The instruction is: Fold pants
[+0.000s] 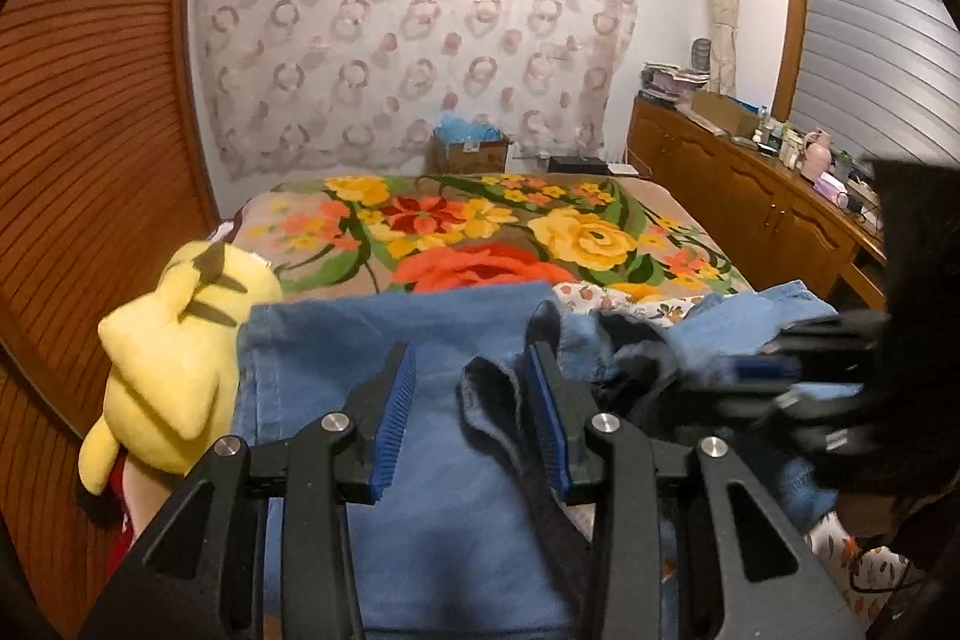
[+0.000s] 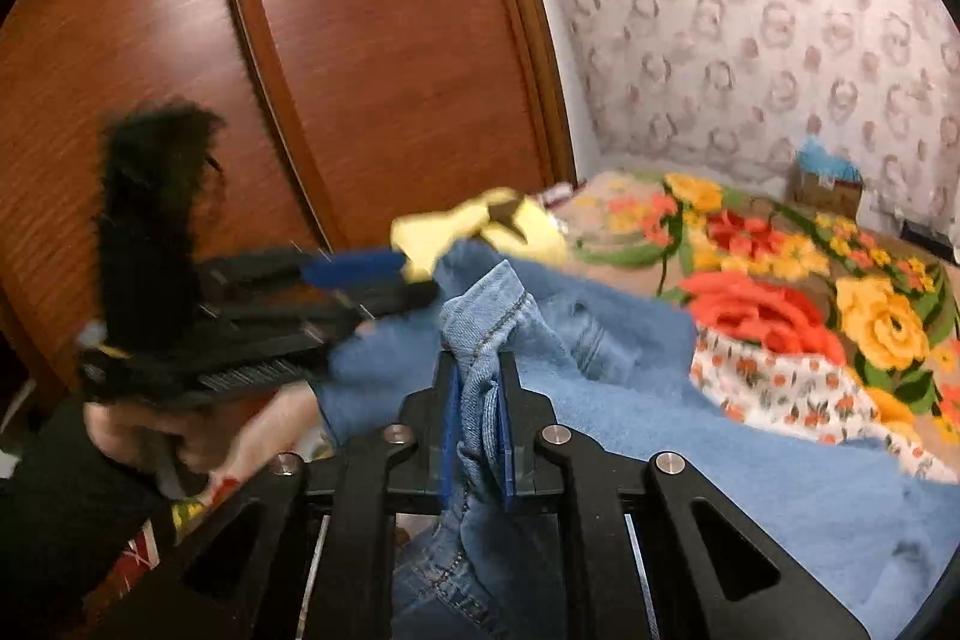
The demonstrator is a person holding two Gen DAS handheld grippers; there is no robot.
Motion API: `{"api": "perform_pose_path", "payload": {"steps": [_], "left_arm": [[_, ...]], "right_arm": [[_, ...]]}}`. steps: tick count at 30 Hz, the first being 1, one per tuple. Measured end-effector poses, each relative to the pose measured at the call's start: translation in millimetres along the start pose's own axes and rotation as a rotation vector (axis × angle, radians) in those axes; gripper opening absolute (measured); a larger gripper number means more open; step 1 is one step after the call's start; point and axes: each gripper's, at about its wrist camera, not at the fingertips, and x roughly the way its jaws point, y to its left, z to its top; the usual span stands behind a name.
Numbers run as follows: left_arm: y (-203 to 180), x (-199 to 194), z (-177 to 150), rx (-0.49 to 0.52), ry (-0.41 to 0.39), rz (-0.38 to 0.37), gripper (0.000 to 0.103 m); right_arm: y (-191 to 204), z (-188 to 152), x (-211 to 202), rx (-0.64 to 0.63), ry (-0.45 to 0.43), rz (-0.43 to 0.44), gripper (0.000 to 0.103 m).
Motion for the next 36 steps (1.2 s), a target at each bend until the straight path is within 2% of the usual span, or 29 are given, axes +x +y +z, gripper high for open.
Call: {"api": "perform_pose_path", "payload": {"steps": [3,7,8,11,14,17,21,24,27,29,32,33,36], "left_arm": [[1,-2,-10,-0.009,0.013,-0.009,0.039],[-14,-11,-23,-0.006,0.014,-0.042,0.039],[-19,-13,-25,0.001,0.014,-0.049,0.039],[-41,-22,-32,0.026,0.005,-0.083,0.039],[-68,-29,-42,0.053,0.009,-0.13,0.04],[-90,-35,-55,0.068,0.008,-0.154,0.041],[-107,-34,-70,0.076,0.03,-0.17,0.04],[-120,-24,-79,0.1,0.066,-0.135,0.036],[-126,-15,-82,0.127,0.091,-0.052,0.036],[-126,-10,-83,0.129,0.105,-0.034,0.036],[-132,-14,-86,0.156,0.096,0.017,0.008],[-133,-15,-86,0.151,0.096,0.016,0.003],[-130,-35,-90,0.131,0.064,-0.003,0.001]], "right_arm": [[-8,-7,7,0.016,0.026,-0.04,0.028],[-11,-6,-15,0.009,-0.006,-0.075,0.052],[-12,-7,-23,0.01,-0.015,-0.082,0.055],[-6,-19,-47,0.011,-0.035,-0.106,0.058],[0,-46,-76,0.029,-0.047,-0.155,0.06],[-5,-77,-98,0.047,-0.035,-0.238,0.06],[-11,-114,-115,0.07,0.008,-0.308,0.06],[-14,-132,-126,0.093,0.03,-0.346,0.06],[-18,-141,-128,0.142,0.048,-0.333,0.06],[-22,-146,-127,0.161,0.056,-0.339,0.06],[-28,-148,-126,0.197,0.063,-0.338,0.06],[-33,-147,-127,0.206,0.063,-0.341,0.06],[-31,-150,-138,0.22,0.054,-0.344,0.06]]}}
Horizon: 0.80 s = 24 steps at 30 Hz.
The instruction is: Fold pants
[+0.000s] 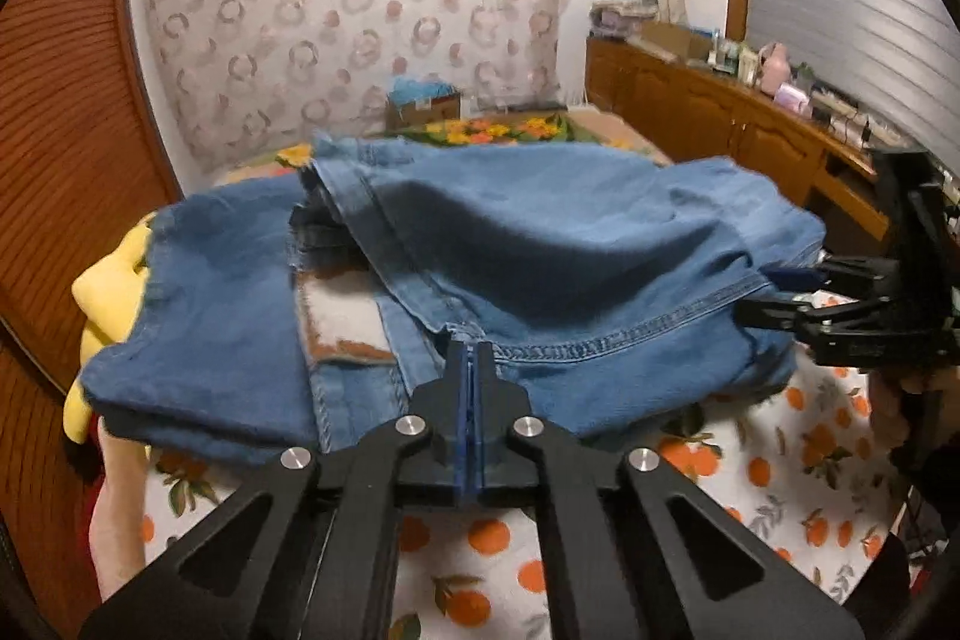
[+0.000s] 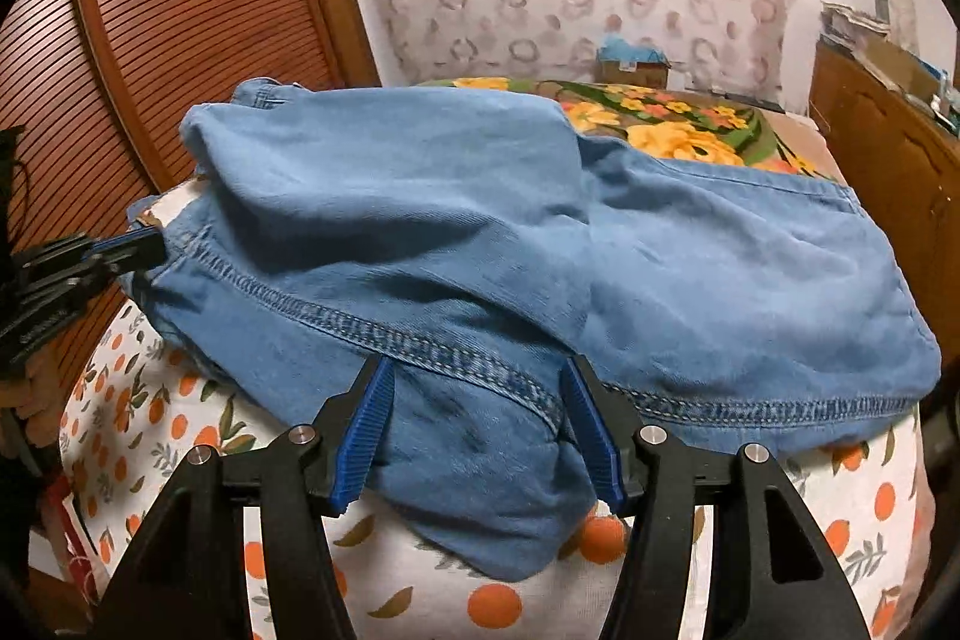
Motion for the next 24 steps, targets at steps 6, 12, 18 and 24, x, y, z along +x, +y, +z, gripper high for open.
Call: {"api": "perform_pose_path", "payload": {"steps": [6,12,18,24], "left_arm": [[18,-38,-20,-0.074,-0.037,0.013,0.001],[17,-31,-47,-0.091,0.013,0.022,0.001],[16,-39,-42,-0.119,-0.016,-0.014,0.012],[9,-40,-21,-0.094,-0.059,-0.025,0.049]], "right_arm": [[-15,-6,-14,0.046,-0.01,0.04,0.06],[-16,-16,-29,0.057,-0.048,0.082,0.06],[-19,-13,-25,0.06,-0.09,0.084,0.04],[-23,-22,-4,0.008,0.021,0.045,0.025]]}}
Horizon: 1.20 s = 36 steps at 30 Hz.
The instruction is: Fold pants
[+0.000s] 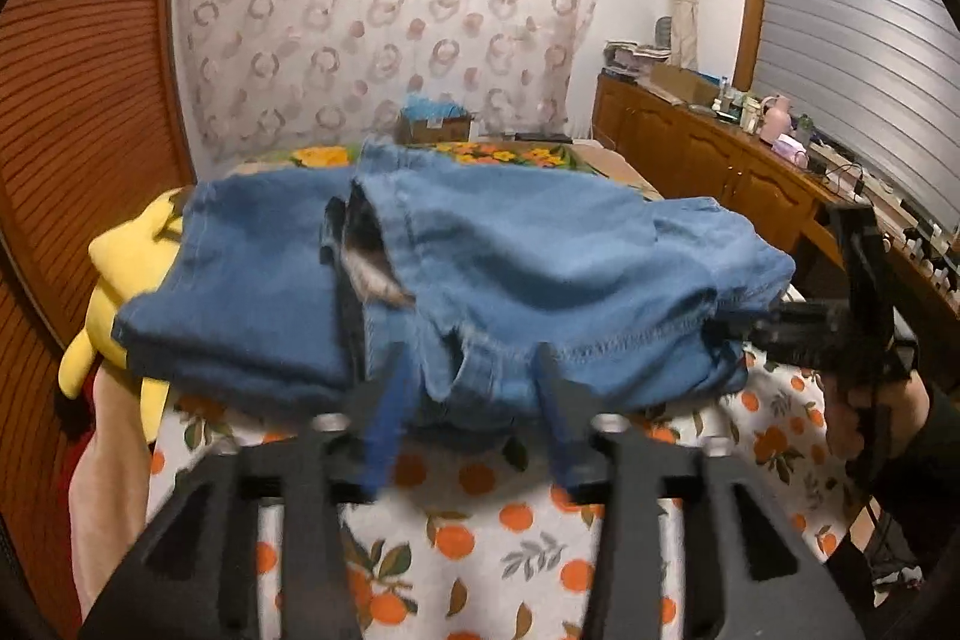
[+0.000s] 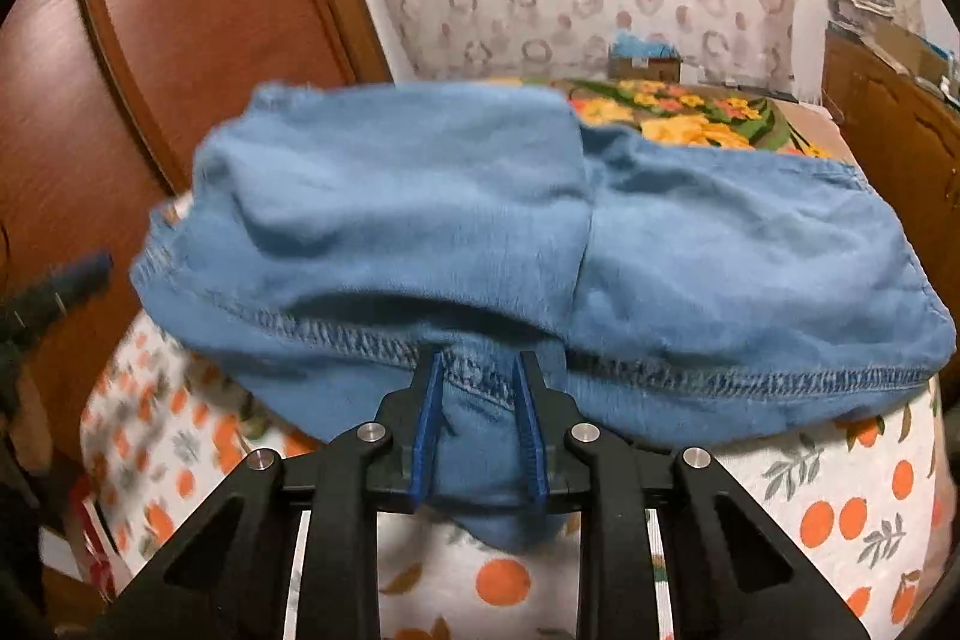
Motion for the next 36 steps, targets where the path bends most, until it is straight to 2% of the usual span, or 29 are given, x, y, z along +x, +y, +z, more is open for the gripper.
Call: {"api": "perform_pose_path", "payload": {"steps": [4,11,15,18,23,28,36], "left_arm": [[-13,14,17,0.045,-0.011,0.012,0.049],[-36,43,55,0.119,-0.003,0.001,0.049],[-50,72,74,0.159,0.014,-0.006,0.049],[-53,99,83,0.195,0.046,0.022,0.049],[-40,136,75,0.203,0.152,0.059,0.049],[-25,161,63,0.173,0.204,0.077,0.049],[-21,169,52,0.178,0.173,0.059,0.049]], "right_arm": [[-5,-6,14,-0.01,0.056,-0.004,0.025],[2,-4,19,-0.053,0.037,-0.035,0.025],[8,-8,17,-0.07,0.031,-0.055,0.025],[4,-8,17,-0.058,0.03,-0.04,0.025],[3,-8,16,-0.052,0.029,-0.031,0.025],[3,-8,17,-0.054,0.031,-0.028,0.025],[4,-8,18,-0.062,0.032,-0.036,0.025]]}}
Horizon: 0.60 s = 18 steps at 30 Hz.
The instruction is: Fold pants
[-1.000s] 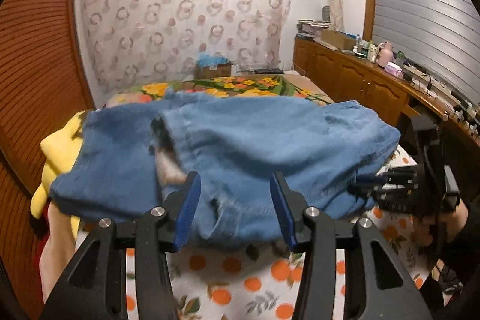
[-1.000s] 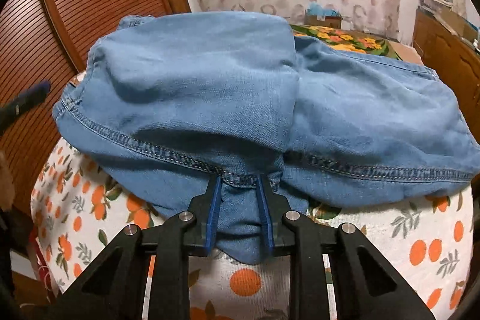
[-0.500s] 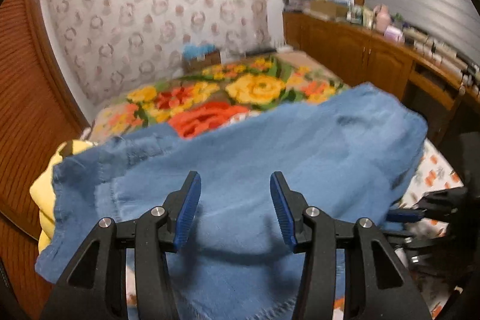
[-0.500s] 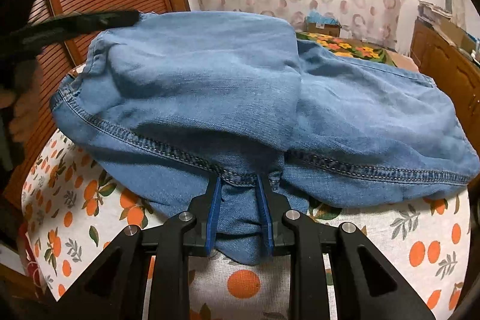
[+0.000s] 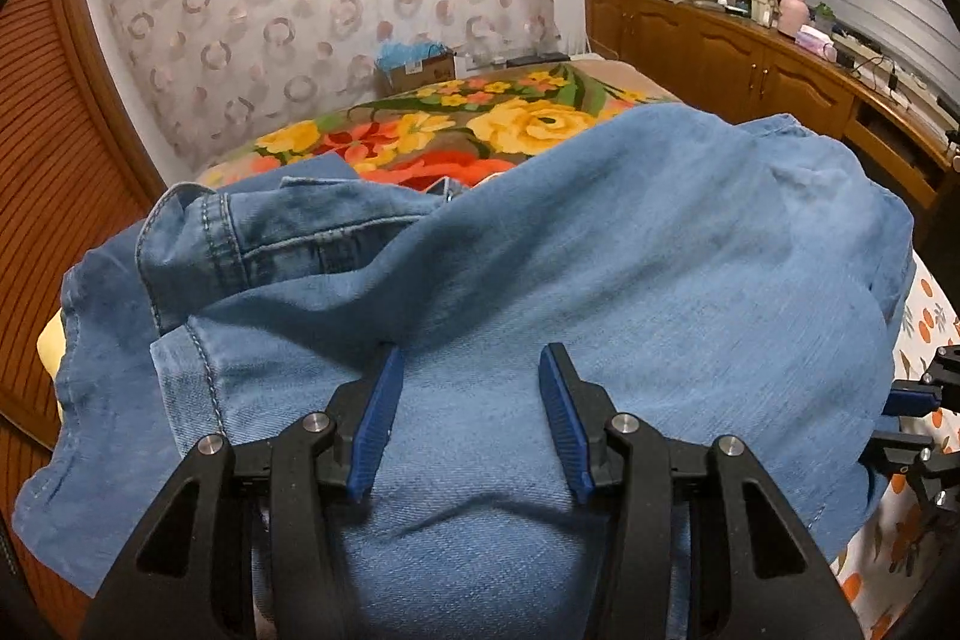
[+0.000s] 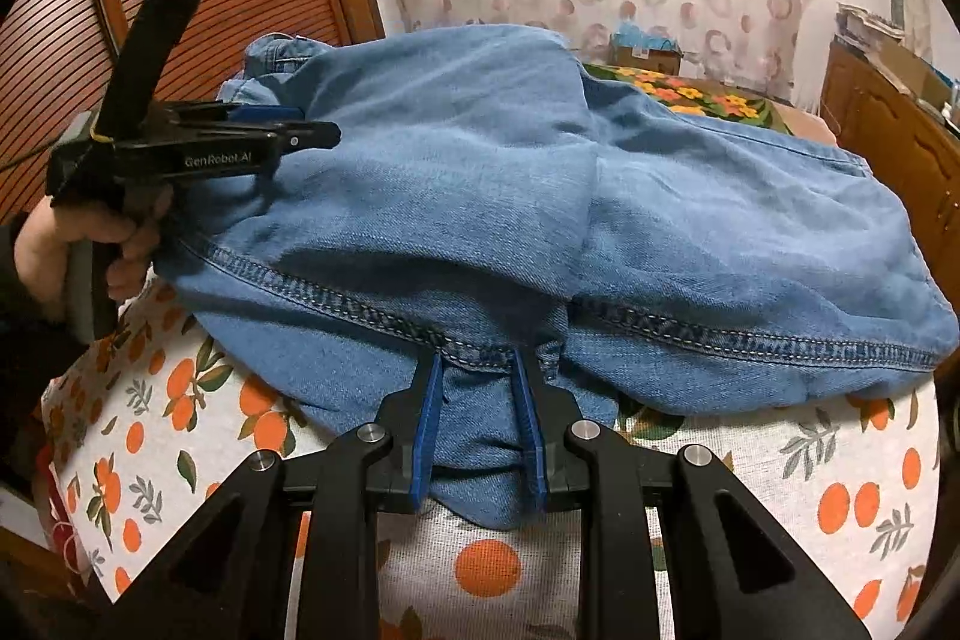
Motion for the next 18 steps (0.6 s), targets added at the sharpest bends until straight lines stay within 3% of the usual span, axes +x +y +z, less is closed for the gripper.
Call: {"api": "perform_pose_path", "payload": {"steps": [11,15,16,17,18], "left_arm": [[-2,-16,-16,-0.015,-0.16,0.013,0.049],[5,-25,-21,-0.043,-0.205,-0.027,0.049],[7,-26,-23,-0.049,-0.208,-0.042,0.049],[8,-26,-24,-0.051,-0.208,-0.044,0.049],[8,-28,-25,-0.05,-0.211,-0.045,0.049]], "right_arm": [[6,0,0,-0.023,-0.007,-0.023,0.025],[2,0,-16,-0.001,-0.042,-0.017,0.025],[-1,1,-22,0.006,-0.053,-0.024,0.03],[-5,3,-30,0.013,-0.073,-0.039,0.042],[-10,6,-38,0.023,-0.095,-0.068,0.046]]}}
